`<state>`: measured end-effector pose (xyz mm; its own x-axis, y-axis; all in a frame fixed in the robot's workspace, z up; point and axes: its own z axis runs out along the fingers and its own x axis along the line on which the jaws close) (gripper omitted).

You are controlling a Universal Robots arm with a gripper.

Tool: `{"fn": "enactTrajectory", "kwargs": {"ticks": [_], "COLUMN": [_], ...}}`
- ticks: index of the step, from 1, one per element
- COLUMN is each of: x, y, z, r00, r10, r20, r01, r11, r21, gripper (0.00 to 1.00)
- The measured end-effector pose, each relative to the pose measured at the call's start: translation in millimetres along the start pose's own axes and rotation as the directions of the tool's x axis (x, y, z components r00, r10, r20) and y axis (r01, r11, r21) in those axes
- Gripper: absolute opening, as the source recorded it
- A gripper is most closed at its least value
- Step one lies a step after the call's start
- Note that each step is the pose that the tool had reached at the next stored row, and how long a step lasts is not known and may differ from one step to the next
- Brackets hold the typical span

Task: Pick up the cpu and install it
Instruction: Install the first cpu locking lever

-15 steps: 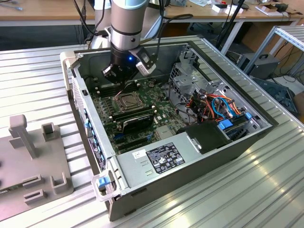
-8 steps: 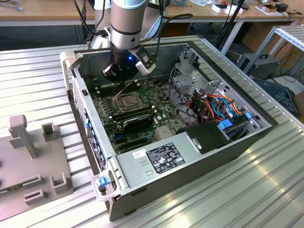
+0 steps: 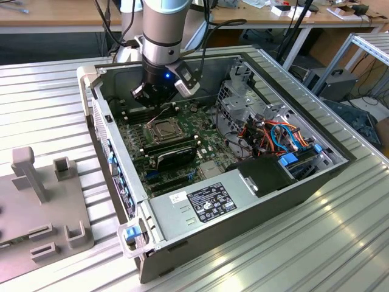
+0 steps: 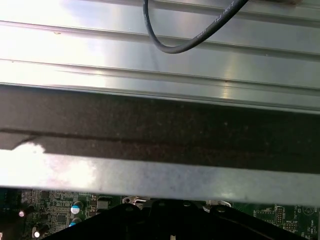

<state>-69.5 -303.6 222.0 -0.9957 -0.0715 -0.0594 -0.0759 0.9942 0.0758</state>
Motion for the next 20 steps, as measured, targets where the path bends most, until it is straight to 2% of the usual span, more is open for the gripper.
{"fn": "enactTrajectory", "kwargs": {"ticks": [8,12,17,20], "x": [-5.0,-6.7,-7.0,-9.5], "y": [-1.6,-3.3,-3.5,-3.8], "z": [6.8,12.5,13.5,14.8], "r00": [1.0,1.0,1.0,1.0], "r10": [0.0,0.0,0.0,0.0], "r20": [-0.0002,-0.0001,-0.0001,-0.0002], "r01": [0.0,0.0,0.0,0.0], "r11": [1.0,1.0,1.0,1.0], "r21": [0.0002,0.0002,0.0,0.0003], "gripper": [0.11,0.11,0.11,0.11]}}
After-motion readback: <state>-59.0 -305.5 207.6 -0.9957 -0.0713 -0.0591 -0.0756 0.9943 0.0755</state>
